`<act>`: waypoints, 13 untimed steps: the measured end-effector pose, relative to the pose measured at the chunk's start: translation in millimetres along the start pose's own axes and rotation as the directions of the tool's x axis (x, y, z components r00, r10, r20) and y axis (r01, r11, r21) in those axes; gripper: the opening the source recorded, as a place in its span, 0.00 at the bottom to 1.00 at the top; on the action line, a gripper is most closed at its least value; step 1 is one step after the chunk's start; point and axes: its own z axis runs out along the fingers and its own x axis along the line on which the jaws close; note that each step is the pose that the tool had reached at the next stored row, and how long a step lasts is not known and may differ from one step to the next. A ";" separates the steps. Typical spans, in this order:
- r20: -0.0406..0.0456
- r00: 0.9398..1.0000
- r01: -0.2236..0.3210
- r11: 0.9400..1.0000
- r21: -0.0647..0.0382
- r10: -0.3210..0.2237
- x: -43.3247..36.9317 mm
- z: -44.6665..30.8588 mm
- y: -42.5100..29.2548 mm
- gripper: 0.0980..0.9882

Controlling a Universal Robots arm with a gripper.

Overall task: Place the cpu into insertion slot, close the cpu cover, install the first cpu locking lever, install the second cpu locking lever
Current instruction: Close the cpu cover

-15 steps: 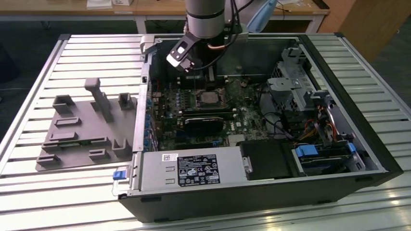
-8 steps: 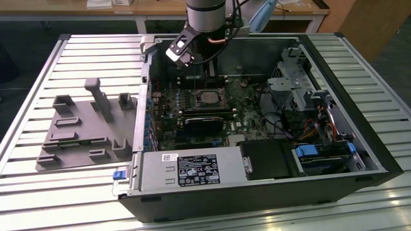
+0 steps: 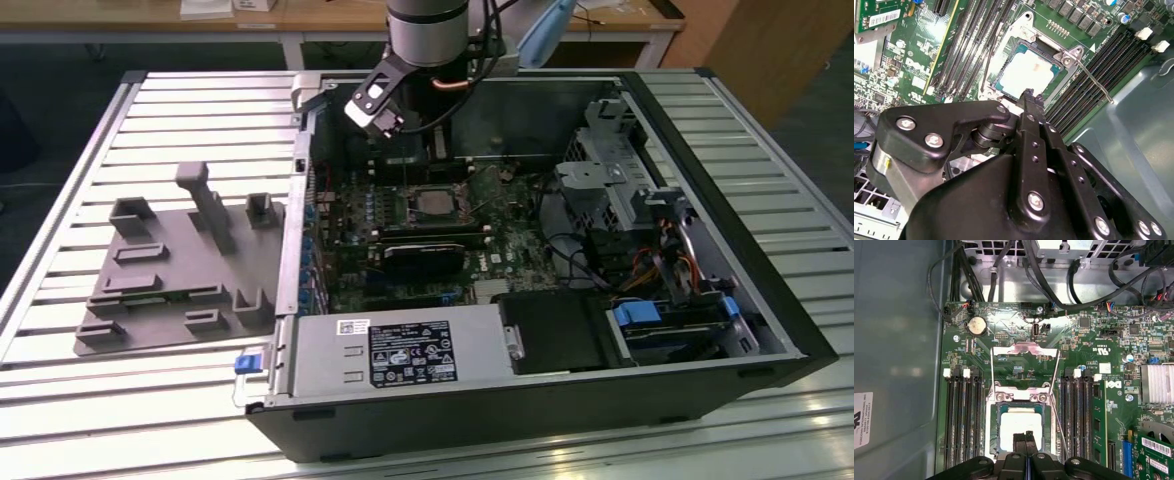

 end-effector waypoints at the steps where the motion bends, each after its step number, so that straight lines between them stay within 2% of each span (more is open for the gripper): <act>1: 0.000 1.000 0.000 1.000 0.000 0.000 0.0 0.0 0.0 0.00; 8: 0.000 1.000 0.000 1.000 0.000 0.000 0.0 -0.5 -0.2 0.00; 13: 0.000 1.000 0.000 1.000 0.000 0.000 0.0 -6.2 0.5 0.00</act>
